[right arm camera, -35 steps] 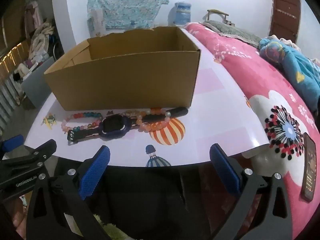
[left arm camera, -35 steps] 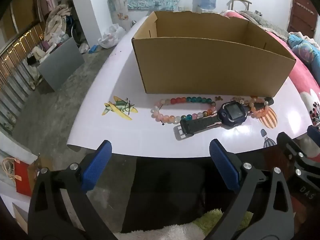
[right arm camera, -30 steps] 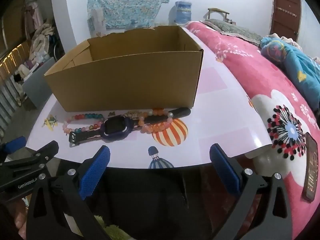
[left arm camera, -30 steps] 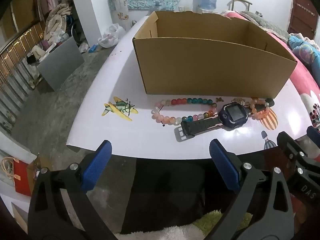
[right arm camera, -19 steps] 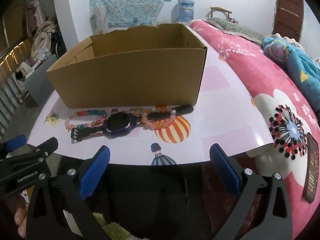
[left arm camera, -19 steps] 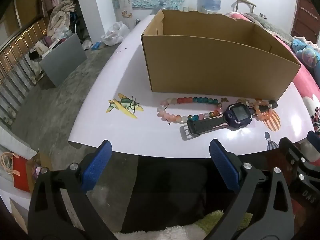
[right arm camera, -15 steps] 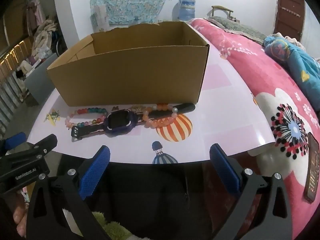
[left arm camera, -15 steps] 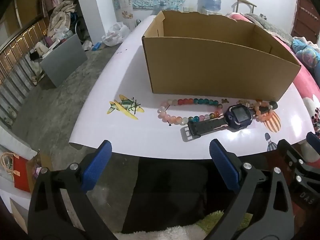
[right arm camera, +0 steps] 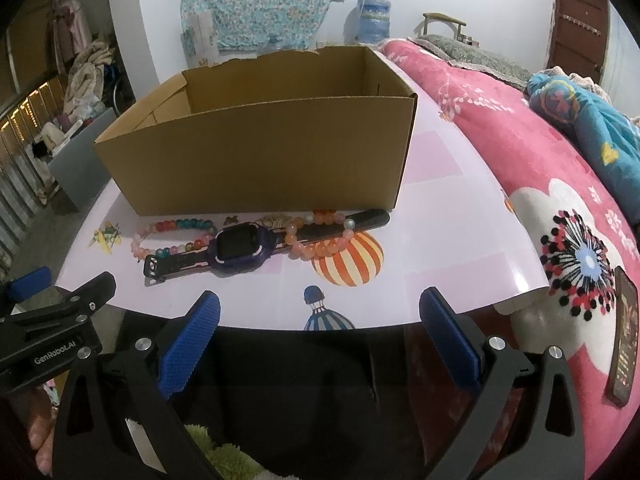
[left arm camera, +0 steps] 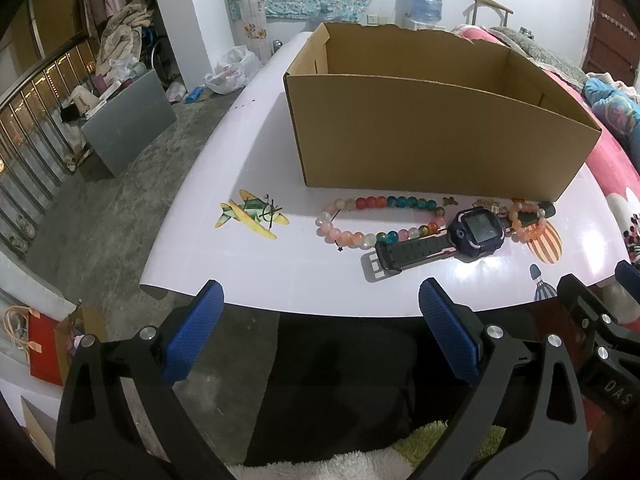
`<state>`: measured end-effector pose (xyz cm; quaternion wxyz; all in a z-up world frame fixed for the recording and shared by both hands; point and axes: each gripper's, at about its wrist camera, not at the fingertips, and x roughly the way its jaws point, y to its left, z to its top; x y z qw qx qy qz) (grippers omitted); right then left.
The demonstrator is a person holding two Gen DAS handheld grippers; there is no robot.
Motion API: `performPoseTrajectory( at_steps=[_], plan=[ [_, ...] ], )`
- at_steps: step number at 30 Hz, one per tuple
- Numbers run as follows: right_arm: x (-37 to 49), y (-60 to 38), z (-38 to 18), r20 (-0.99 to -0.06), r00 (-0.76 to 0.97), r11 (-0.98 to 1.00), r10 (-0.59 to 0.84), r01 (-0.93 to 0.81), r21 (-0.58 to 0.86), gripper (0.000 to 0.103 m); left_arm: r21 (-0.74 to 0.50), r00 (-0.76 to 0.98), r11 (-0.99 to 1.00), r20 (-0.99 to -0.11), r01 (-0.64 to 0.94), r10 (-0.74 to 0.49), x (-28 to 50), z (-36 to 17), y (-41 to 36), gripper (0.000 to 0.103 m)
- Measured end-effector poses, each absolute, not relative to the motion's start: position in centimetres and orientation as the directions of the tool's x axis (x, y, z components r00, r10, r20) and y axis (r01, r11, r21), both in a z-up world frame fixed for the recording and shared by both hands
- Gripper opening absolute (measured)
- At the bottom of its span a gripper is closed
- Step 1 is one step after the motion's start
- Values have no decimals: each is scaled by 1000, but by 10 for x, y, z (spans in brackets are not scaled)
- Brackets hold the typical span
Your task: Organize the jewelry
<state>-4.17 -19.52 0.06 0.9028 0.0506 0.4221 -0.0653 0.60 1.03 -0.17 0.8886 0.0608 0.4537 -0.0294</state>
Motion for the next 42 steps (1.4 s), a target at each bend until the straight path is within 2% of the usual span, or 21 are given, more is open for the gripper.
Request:
performPoseTrajectory(
  at_steps=[32, 39, 42],
  plan=[
    [-40, -198, 0, -761, 644, 985, -79, 166, 38, 97, 109, 576, 988, -817, 111, 25, 8, -7, 10, 95],
    [-45, -192, 6, -728, 677, 989, -107, 149, -6, 97, 106, 566, 989, -824, 104, 29, 7, -20, 23, 95],
    [-45, -187, 1, -729, 678, 994, -92, 111, -22, 97, 74, 559, 990, -829, 121, -6, 6, -27, 30, 95]
  ],
)
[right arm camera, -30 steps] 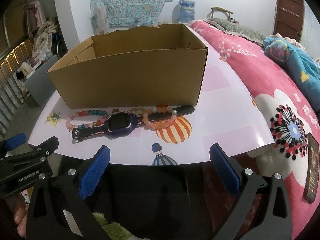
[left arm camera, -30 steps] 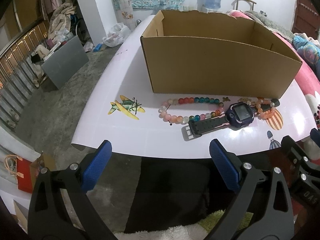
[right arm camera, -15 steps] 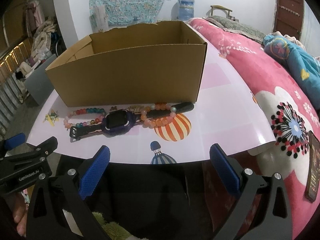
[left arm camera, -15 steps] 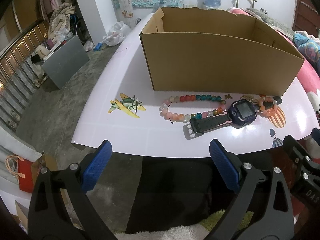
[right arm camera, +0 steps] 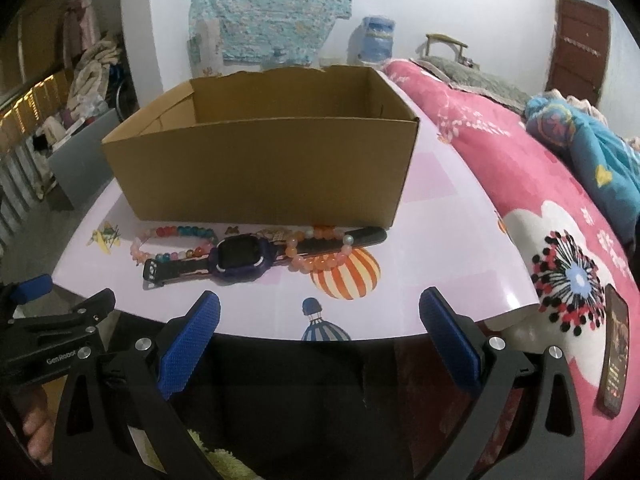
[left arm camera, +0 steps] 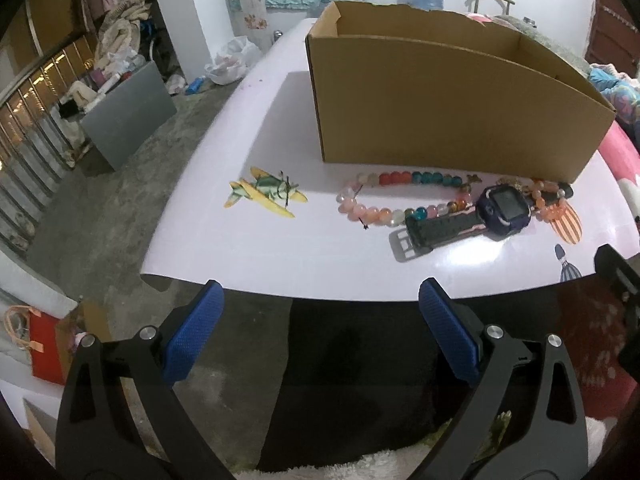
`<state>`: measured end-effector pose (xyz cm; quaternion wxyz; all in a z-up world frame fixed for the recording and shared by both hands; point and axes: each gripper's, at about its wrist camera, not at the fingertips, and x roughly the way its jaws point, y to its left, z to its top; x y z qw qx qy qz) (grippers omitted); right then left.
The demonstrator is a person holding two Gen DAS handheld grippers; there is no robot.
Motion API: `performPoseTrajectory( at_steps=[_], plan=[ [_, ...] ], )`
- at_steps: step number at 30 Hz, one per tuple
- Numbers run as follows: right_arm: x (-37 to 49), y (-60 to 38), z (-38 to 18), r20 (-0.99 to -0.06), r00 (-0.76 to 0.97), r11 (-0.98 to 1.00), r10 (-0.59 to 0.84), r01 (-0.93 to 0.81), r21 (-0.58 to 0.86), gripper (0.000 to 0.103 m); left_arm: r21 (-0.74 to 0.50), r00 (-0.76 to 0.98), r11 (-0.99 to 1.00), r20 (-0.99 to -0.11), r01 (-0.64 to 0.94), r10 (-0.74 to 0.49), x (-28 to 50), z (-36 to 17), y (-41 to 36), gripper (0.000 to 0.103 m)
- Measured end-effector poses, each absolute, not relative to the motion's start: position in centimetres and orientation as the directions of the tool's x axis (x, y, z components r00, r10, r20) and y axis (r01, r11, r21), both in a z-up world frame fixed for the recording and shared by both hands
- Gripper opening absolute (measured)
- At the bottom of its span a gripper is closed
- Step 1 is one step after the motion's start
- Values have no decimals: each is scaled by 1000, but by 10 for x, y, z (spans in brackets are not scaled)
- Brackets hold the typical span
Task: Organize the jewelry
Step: 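Move the right gripper to the navy smartwatch and close on its face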
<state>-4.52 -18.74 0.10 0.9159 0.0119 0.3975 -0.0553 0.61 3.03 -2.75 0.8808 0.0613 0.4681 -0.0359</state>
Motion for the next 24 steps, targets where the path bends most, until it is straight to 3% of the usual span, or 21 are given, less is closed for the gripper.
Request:
performPoseTrajectory(
  at_steps=[8, 14, 17, 19, 24],
  plan=[
    [-40, -179, 3, -733, 680, 1000, 19, -8, 18, 97, -109, 596, 964, -767, 244, -237, 3, -21, 47, 95],
    [-34, -176, 4, -744, 661, 994, 101, -103, 43, 97, -170, 553, 943, -775, 285, -307, 12, -25, 47, 95],
    [-24, -177, 2, -759, 627, 979, 178, -193, 69, 97, -231, 578, 925, -727, 303, -370, 8, -24, 53, 95],
    [-16, -177, 3, -761, 612, 966, 213, -247, 72, 95, -242, 586, 909, -702, 338, -405, 6, -22, 52, 95],
    [17, -171, 3, -791, 546, 923, 275, -382, 57, 78, -182, 613, 910, -688, 373, -388, 6, -14, 45, 94]
  ],
)
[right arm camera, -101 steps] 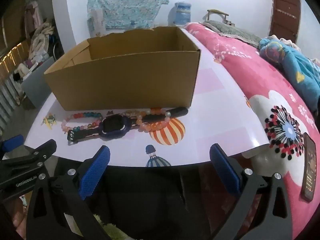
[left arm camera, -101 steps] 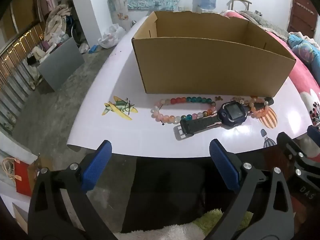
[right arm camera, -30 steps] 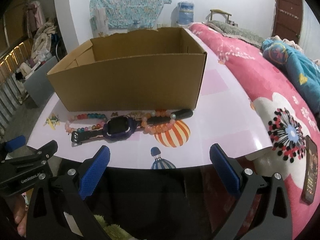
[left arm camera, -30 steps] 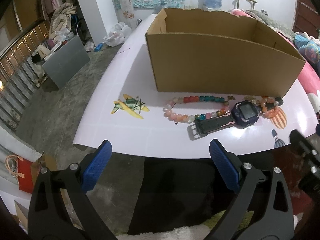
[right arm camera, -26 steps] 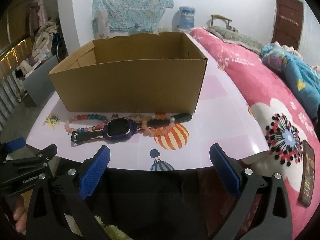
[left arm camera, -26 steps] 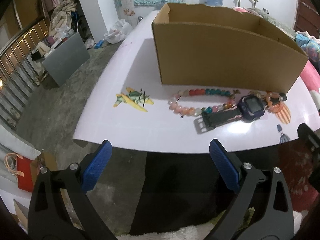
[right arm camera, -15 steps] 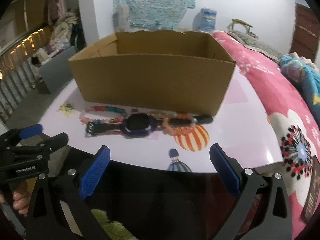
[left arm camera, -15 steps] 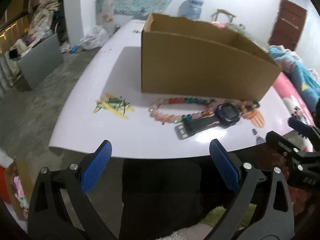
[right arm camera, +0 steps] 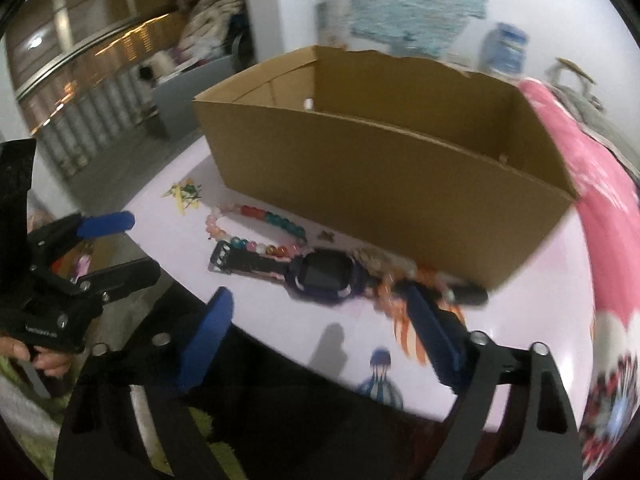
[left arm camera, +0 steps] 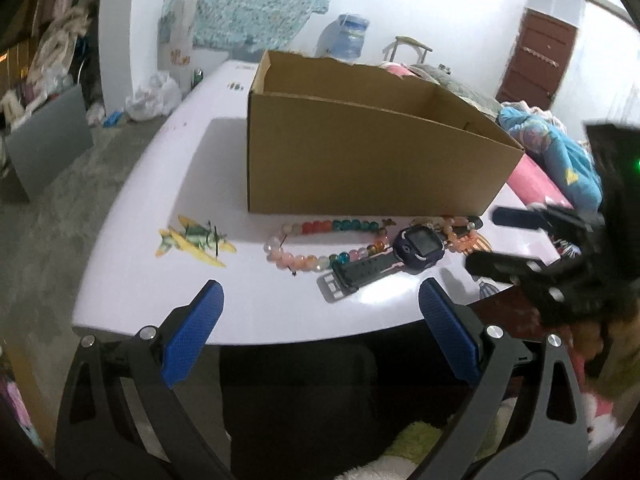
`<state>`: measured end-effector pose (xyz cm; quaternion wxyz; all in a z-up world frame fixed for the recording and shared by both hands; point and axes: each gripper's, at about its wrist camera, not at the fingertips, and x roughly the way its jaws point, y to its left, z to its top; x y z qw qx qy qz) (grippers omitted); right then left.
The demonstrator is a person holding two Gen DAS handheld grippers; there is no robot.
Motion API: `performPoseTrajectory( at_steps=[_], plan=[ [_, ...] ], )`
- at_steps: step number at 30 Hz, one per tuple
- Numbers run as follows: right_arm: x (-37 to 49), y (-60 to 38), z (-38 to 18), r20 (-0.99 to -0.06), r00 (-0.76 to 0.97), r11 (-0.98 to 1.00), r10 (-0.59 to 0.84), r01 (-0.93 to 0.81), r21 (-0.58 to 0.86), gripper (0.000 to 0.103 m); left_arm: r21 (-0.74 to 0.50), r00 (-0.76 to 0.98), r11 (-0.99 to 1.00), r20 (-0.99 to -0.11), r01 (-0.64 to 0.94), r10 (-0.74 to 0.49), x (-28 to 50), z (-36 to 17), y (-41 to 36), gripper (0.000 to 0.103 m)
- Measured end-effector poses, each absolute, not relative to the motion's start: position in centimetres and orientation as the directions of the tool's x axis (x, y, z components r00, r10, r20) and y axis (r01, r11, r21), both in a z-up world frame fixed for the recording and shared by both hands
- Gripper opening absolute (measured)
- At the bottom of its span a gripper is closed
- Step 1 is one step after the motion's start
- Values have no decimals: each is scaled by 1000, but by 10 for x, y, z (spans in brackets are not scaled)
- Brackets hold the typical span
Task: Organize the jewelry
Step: 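Move the right gripper to the navy smartwatch and close on its face, then lift the smartwatch with the right gripper and carry it over the box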
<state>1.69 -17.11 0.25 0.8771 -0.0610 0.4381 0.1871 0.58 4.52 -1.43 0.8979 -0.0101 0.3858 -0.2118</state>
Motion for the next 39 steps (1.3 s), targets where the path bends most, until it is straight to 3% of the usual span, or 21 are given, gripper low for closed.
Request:
performPoseTrajectory(
  at_steps=[1, 3, 6, 12, 22, 28, 32, 34, 38, 39],
  plan=[
    [21, -169, 1, -798, 534, 916, 278, -398, 53, 76, -168, 612, 911, -693, 377, -381, 7, -14, 42, 94],
    [31, -166, -4, -819, 499, 902, 283, -429, 50, 70, -159, 602, 905, -700, 394, -385, 9, -15, 39, 80],
    [38, -160, -12, -837, 472, 888, 275, -458, 34, 67, -141, 574, 895, -723, 422, -385, 11, -20, 32, 67],
    [50, -163, -20, -835, 461, 897, 299, -434, 81, 62, -79, 550, 882, -756, 464, -356, 16, -29, 18, 52],
    [58, -184, -37, -817, 457, 926, 353, -297, 233, 45, -378, 338, 851, -798, 365, -499, 55, -50, 33, 41],
    [58, -194, -41, -788, 470, 916, 398, -257, 309, 37, -512, 278, 789, -747, 339, -604, 67, -51, 36, 41],
    [56, -200, -43, -770, 480, 907, 420, -256, 335, 35, -630, 286, 714, -654, 307, -700, 66, -41, 53, 41],
    [55, -201, -44, -759, 488, 901, 432, -264, 343, 34, -645, 299, 700, -633, 307, -714, 66, -37, 54, 41],
    [54, -207, -45, -740, 490, 887, 461, -269, 375, 34, -622, 304, 741, -676, 253, -672, 74, -42, 53, 40],
    [54, -208, -46, -736, 489, 884, 468, -267, 384, 34, -620, 307, 747, -681, 243, -665, 76, -42, 53, 34]
  ],
)
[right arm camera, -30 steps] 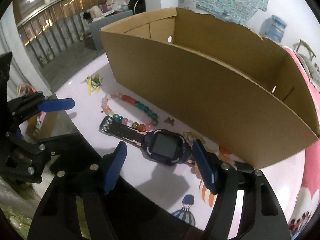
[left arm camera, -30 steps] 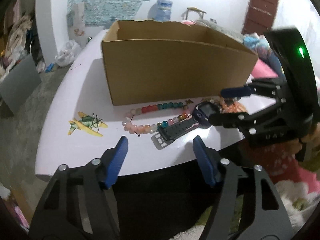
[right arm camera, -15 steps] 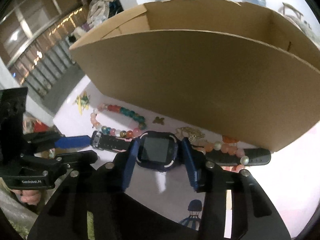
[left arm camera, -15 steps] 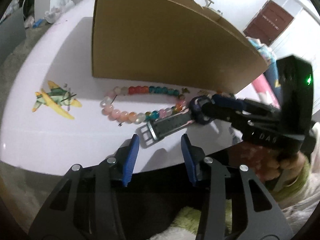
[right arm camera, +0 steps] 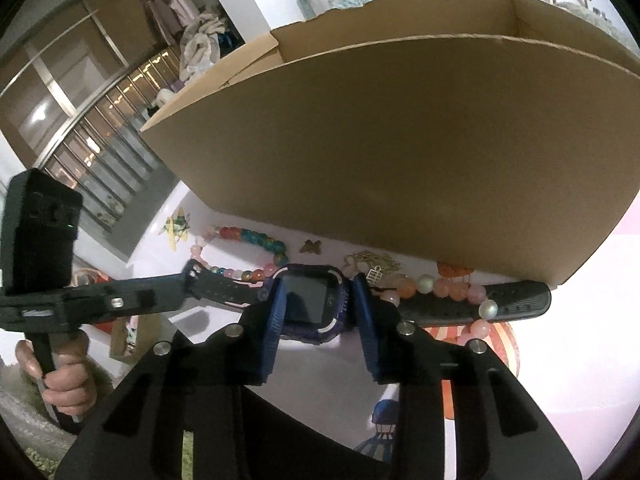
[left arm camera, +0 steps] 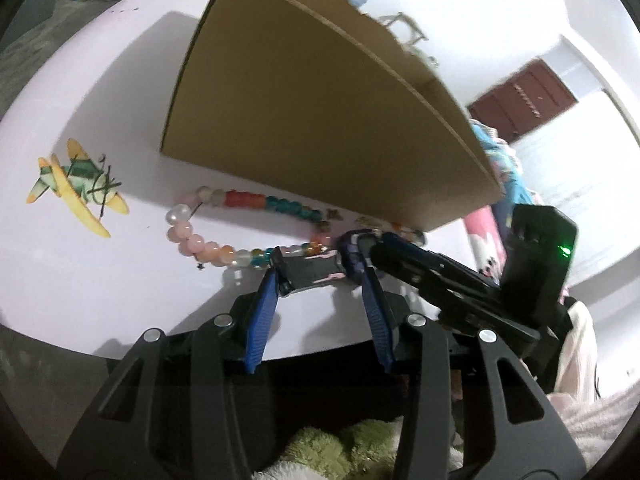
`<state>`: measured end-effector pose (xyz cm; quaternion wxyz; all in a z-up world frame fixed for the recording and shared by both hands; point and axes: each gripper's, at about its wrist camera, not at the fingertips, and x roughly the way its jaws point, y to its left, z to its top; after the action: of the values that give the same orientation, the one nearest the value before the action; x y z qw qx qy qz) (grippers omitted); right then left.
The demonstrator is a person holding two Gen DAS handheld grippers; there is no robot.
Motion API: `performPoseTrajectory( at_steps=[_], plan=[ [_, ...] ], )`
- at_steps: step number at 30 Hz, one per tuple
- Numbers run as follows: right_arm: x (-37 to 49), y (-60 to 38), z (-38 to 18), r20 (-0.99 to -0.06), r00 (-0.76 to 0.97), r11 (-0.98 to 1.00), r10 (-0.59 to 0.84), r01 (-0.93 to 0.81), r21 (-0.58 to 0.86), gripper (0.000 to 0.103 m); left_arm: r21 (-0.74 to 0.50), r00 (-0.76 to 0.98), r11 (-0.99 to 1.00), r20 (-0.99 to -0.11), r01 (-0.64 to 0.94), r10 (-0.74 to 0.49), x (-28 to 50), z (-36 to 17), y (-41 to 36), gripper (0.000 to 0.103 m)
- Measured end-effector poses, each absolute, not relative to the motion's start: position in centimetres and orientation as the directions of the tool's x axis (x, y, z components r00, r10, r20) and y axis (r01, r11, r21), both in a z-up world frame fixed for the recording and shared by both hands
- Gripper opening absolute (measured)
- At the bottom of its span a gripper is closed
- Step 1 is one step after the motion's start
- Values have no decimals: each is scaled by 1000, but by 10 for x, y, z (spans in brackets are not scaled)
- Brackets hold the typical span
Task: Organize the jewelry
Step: 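Lift the smartwatch with the right gripper and carry it over the box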
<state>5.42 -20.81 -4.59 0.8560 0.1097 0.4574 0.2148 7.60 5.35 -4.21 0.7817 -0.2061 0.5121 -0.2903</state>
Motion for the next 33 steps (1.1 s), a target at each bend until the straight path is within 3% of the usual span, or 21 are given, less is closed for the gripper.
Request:
performPoseTrajectory(
  at_steps=[2, 6, 10, 15, 20, 27, 33],
  plan=[
    [54, -209, -47, -727, 491, 877, 480, -270, 397, 34, -623, 317, 748, -679, 230, -663, 77, -40, 53, 22],
    [51, -213, -46, -717, 499, 873, 487, -273, 404, 34, -590, 348, 779, -699, 213, -625, 79, -33, 48, 14],
    [47, -214, -46, -706, 510, 871, 491, -282, 402, 34, -429, 380, 879, -792, 208, -477, 80, -27, 34, 6],
    [42, -216, -41, -708, 508, 871, 490, -310, 380, 34, -317, 397, 920, -832, 231, -387, 70, -26, 19, 5],
    [30, -220, -26, -710, 506, 866, 490, -378, 327, 38, -288, 414, 917, -825, 275, -383, 62, -20, 17, 5],
    [31, -200, -13, -778, 473, 847, 413, -513, 138, 53, -305, 424, 903, -806, 302, -413, 59, -19, 19, 4],
    [34, -175, -20, -831, 437, 800, 343, -600, 15, 55, -355, 413, 884, -787, 305, -458, 50, -26, 32, 3]
  ],
)
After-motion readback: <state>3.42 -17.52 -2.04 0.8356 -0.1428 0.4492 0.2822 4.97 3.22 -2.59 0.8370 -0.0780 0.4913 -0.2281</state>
